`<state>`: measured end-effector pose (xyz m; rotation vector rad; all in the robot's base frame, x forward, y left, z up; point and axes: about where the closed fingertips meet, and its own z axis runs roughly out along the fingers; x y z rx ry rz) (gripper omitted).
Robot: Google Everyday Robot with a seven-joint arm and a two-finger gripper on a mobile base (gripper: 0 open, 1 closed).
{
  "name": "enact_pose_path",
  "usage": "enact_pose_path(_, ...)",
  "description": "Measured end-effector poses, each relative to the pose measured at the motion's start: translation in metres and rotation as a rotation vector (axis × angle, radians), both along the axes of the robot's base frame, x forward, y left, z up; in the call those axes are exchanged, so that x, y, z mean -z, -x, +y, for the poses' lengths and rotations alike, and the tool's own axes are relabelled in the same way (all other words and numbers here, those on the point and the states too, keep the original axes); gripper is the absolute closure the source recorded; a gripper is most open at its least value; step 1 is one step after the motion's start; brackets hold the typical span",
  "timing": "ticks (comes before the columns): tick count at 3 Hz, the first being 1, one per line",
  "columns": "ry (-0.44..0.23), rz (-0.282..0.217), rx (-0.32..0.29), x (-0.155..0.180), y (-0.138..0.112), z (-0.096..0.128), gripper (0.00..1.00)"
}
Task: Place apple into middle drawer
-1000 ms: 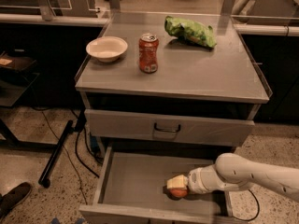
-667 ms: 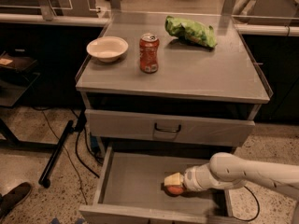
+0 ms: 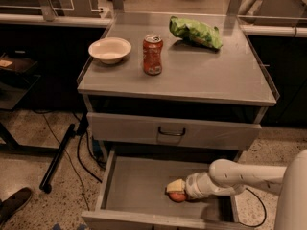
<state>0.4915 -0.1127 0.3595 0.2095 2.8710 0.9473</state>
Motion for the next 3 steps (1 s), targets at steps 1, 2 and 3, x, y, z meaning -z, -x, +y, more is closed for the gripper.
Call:
enact_pose_path(1,0.027,0.0,0.012,0.0005,0.0016,0.0012,1.0)
enact_pose_path(2,0.027,0.0,0.012,0.0005,0.0016,0.0012,0.81)
enact_pose_path(3,0.027,0.0,0.012,0.0005,0.0016,0.0012,0.58)
